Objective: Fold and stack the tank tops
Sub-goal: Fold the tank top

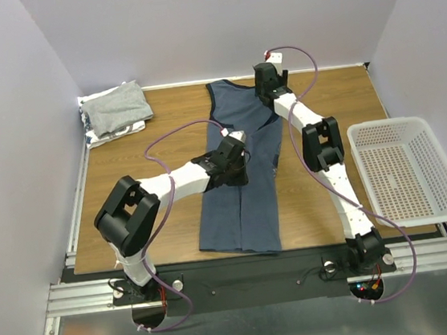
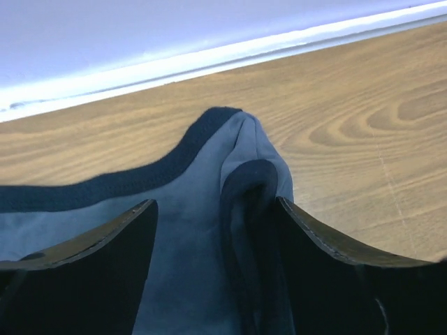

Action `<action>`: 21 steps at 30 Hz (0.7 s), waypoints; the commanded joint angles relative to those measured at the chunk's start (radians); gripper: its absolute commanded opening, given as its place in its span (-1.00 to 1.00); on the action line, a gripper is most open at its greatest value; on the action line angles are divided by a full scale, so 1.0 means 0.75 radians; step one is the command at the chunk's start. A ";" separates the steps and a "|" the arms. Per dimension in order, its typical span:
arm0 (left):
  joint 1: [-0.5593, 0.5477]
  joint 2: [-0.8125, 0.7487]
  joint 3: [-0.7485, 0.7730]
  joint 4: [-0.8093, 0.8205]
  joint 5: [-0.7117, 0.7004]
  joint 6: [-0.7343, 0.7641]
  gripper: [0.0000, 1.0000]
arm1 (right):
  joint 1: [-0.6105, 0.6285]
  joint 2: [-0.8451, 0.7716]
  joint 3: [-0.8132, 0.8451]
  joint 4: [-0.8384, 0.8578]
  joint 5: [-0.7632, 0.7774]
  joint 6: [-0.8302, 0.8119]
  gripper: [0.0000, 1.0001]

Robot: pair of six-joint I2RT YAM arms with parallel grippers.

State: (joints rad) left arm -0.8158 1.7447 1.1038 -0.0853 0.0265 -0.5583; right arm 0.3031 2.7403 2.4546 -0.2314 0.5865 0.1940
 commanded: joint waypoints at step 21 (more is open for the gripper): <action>0.137 -0.636 -0.392 -0.268 -0.385 -0.384 -0.07 | 0.070 -1.219 -1.278 -0.017 -0.456 0.465 0.68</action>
State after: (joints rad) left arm -0.7113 1.3628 0.8742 -0.1665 -0.1669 -0.7063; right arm 0.3092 1.9892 1.7241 -0.2012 0.4026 0.4061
